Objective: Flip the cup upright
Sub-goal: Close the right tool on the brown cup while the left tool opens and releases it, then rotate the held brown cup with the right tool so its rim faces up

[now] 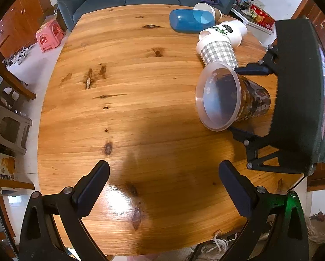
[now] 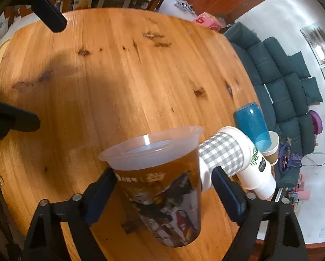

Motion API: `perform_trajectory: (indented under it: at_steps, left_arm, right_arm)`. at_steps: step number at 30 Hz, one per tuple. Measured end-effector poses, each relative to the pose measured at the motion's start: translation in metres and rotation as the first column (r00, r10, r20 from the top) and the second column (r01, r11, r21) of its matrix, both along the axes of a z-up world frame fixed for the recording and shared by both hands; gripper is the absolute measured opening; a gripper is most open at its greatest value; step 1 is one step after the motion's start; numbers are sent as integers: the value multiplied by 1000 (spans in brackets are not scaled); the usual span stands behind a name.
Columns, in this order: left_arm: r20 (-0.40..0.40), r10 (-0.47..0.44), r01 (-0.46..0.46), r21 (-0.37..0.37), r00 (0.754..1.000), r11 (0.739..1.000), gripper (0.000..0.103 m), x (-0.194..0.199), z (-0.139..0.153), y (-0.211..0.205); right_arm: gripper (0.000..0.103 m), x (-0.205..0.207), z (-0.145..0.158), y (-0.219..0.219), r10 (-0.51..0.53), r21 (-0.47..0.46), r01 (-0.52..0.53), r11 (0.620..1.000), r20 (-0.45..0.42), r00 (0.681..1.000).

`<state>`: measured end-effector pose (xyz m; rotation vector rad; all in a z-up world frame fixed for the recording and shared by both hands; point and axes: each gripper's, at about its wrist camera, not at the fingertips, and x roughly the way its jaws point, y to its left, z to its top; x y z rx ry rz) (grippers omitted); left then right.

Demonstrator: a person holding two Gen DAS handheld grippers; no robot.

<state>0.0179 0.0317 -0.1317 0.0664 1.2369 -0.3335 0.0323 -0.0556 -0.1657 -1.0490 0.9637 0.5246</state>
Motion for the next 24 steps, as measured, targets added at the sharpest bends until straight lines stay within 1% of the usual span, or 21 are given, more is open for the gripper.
perform_trajectory:
  at_steps: [2, 5, 8, 15, 21, 24]
  left_arm:
    - [-2, 2, -2, 0, 1000, 1000, 101, 0, -1, 1]
    - [-7, 12, -12, -1, 1000, 1000, 101, 1, -2, 3]
    - [-7, 21, -21, -5, 1000, 1000, 101, 1, -1, 5]
    - [1, 16, -16, -6, 1000, 1000, 101, 0, 3, 1]
    - [22, 7, -7, 5, 1000, 1000, 101, -3, 11, -7]
    - [30, 1, -2, 9, 1000, 1000, 101, -4, 14, -12]
  right_arm:
    - [79, 1, -3, 0, -12, -7, 12, 1000, -10, 1000]
    - [76, 4, -2, -2, -46, 1, 46, 999, -19, 999]
    - [75, 6, 2, -4, -84, 34, 86, 996, -41, 996]
    - [75, 3, 14, -9, -138, 106, 141, 984, -41, 990]
    - [75, -2, 29, -16, -198, 190, 204, 961, -46, 979]
    - [74, -5, 40, -22, -228, 241, 230, 943, -38, 973]
